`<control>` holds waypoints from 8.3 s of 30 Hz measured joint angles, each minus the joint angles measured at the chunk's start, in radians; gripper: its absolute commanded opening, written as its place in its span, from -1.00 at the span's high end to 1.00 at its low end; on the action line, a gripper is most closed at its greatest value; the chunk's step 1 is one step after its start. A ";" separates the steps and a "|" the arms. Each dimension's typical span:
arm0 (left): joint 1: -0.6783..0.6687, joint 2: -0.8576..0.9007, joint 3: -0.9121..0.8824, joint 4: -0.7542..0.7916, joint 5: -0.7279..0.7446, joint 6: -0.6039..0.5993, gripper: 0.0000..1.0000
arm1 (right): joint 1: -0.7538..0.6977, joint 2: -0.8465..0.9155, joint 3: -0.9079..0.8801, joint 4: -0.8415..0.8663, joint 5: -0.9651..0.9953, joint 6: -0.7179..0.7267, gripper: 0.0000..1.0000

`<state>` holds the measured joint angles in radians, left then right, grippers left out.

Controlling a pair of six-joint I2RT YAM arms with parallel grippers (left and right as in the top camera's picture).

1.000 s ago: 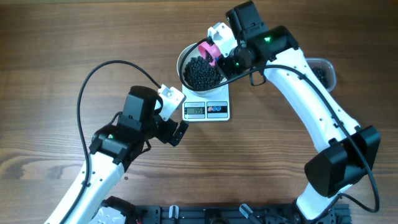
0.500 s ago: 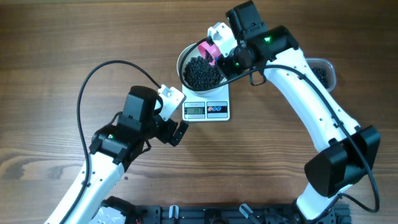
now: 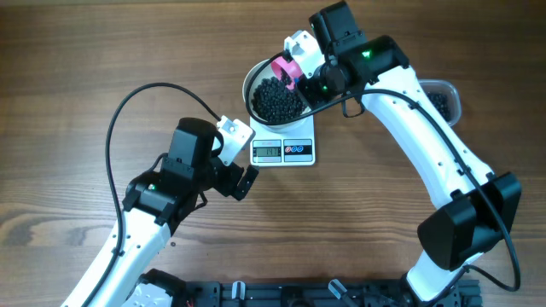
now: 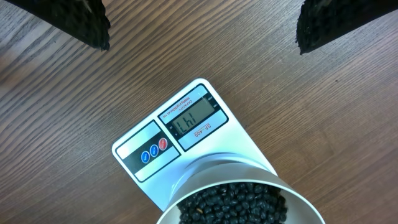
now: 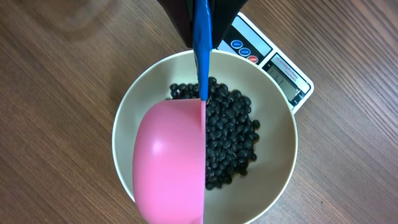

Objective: Scoop item into bowl and weigh 150g on scale
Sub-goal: 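Tip the scoop slowly to pour beans into the bowl, then move the empty scoop back right over the bean tub, then dip the scoop into the black beans with the right gripper, then lift the scoop and carry it over the white bowl, then tip the scoop to pour beans into the bowl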

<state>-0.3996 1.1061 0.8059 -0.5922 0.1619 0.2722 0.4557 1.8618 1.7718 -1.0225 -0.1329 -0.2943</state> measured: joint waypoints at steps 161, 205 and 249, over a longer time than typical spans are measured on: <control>0.000 0.000 0.000 0.000 0.000 0.000 -1.00 | -0.291 -0.156 0.042 -0.060 -0.117 0.113 0.91; 0.000 0.000 0.000 0.000 0.000 0.000 -1.00 | -0.016 0.087 0.042 -0.058 -0.063 0.111 0.91; 0.000 0.000 0.000 0.000 0.000 0.000 -1.00 | 0.002 0.150 0.042 -0.047 0.006 0.111 0.91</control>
<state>-0.3996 1.1061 0.8059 -0.5919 0.1623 0.2722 0.4576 2.0113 1.8137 -1.0691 -0.1268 -0.1833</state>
